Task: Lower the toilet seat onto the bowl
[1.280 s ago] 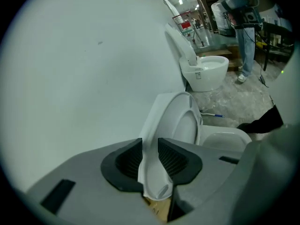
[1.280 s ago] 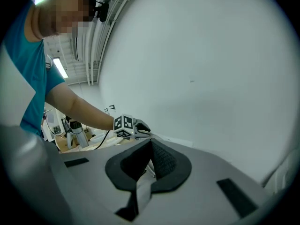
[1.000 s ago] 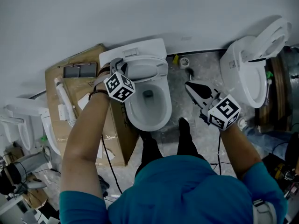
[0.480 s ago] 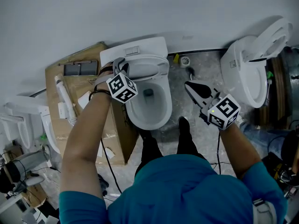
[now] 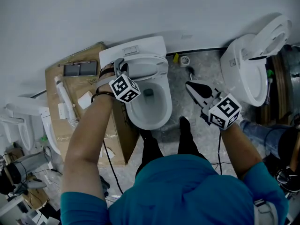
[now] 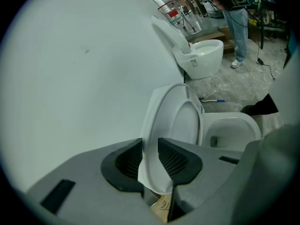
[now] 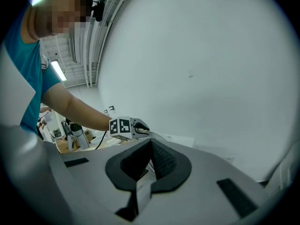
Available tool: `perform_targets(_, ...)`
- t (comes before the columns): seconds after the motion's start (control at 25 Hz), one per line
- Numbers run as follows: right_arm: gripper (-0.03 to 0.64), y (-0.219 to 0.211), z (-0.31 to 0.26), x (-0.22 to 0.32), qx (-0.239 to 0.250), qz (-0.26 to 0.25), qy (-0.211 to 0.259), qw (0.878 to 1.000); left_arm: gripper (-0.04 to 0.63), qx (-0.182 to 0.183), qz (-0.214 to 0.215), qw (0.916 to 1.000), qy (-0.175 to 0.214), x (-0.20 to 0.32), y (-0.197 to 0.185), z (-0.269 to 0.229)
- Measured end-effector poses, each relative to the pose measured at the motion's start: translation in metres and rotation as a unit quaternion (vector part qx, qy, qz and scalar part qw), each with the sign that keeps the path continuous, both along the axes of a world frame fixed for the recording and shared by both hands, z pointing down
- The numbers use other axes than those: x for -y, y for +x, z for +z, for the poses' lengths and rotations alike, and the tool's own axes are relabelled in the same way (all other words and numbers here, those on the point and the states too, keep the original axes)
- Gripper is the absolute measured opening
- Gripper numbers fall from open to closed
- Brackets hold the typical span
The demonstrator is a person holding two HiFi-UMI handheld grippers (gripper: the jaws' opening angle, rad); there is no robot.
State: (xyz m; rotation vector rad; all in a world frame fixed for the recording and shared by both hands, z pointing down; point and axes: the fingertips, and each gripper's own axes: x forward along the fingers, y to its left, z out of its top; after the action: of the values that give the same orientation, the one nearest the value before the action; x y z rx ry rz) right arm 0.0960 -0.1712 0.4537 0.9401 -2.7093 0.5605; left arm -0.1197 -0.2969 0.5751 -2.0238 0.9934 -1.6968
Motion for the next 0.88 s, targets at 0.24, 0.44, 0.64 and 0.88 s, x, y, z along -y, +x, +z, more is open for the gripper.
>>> perform_targets(0.24,-0.009,0.002,0.001,-0.006,-0.001,-0.001,-0.001,1.0,0.084,0.016,0.005,0.9999,0.001,-0.007,0.0,0.002)
perform_targets(0.44,-0.009,0.005,-0.003,-0.008,0.001,0.002,0.002,1.0,0.084,0.013,0.016,0.9996,-0.021,-0.014,0.001,0.001)
perform_targets(0.64,-0.009,0.003,-0.002,-0.011,0.002,0.002,-0.001,1.0,0.084,0.008,0.022,0.999,-0.037,-0.021,0.001,0.0)
perform_targets(0.88,-0.009,0.001,-0.003,-0.014,0.004,0.0,0.001,1.0,0.084,0.013,0.036,0.9973,-0.063,-0.031,0.002,-0.001)
